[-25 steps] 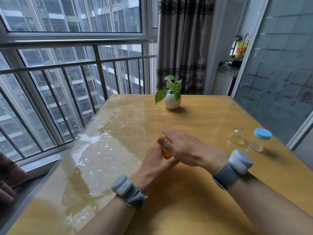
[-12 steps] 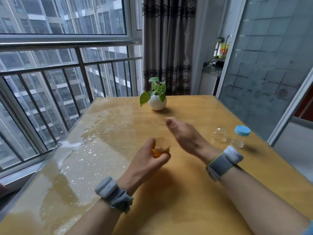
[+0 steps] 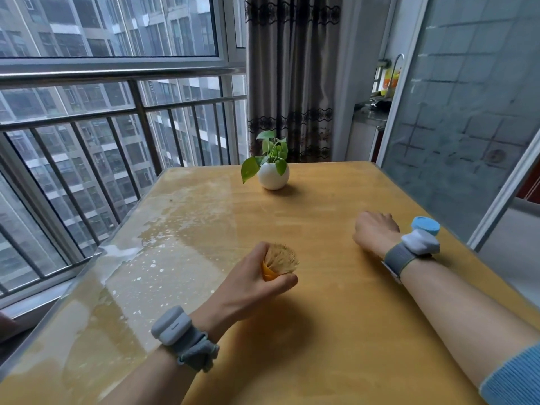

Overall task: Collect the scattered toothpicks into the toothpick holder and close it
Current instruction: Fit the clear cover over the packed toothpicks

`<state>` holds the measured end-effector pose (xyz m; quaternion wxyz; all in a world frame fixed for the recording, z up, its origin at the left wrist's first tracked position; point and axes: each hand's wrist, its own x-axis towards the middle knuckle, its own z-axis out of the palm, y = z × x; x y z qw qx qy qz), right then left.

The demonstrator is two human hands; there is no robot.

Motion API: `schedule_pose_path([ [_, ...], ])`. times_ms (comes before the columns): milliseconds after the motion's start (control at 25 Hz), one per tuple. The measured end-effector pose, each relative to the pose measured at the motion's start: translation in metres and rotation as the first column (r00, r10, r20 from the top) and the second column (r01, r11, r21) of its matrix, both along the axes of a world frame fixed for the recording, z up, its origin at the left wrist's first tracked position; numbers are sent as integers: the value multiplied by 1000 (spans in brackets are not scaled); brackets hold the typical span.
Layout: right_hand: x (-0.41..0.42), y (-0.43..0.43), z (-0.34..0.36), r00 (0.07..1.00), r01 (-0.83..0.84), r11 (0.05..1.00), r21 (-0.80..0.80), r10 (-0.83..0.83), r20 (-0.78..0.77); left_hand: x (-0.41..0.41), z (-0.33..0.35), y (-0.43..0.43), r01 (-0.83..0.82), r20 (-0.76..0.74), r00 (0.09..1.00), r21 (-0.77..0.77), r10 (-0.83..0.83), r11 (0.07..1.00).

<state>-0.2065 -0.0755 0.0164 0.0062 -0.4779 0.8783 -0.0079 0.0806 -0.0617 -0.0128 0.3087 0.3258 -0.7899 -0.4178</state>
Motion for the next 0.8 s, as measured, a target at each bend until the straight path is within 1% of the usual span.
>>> schedule_pose_path([
  [40,5,5,0,994,-70,994,-83,77,84,0,1,0,11,-13,1000,16,-11,1000],
  [80,12,14,2,961,-132,975,-179,171,218,0,2,1,31,-29,999,28,-30,999],
  [120,19,23,1,870,-164,942,-291,278,406,-1,1,1,52,-45,998,42,-50,998],
  [160,31,36,3,704,-156,900,-407,391,593,-1,0,2,69,-65,996,57,-65,996],
  [200,43,50,4,501,-116,859,-499,484,718,-2,-2,2,80,-85,994,69,-74,994],
  [240,53,61,5,332,-69,830,-553,542,772,-2,-4,3,87,-102,992,78,-79,993],
  [280,62,68,3,237,-32,811,-585,574,784,-2,-6,4,89,-112,990,81,-80,993],
  [320,68,72,-1,206,-20,790,-612,603,771,-2,-8,5,91,-118,990,84,-81,992],
  [360,72,73,-6,206,-31,770,-637,628,750,-2,-10,5,90,-125,989,89,-79,992],
  [440,79,70,-15,226,-76,745,-663,660,716,-3,-13,5,83,-123,990,99,-71,992],
  [560,82,65,-23,259,-130,725,-676,683,683,-4,-16,3,71,-64,996,60,-67,996],
  [680,85,66,-27,268,-145,708,-691,700,662,-7,-17,4,58,-20,998,16,-58,998],
  [800,88,67,-25,288,-146,711,-688,695,658,-9,-17,3,54,-11,998,-2,-54,999],
])
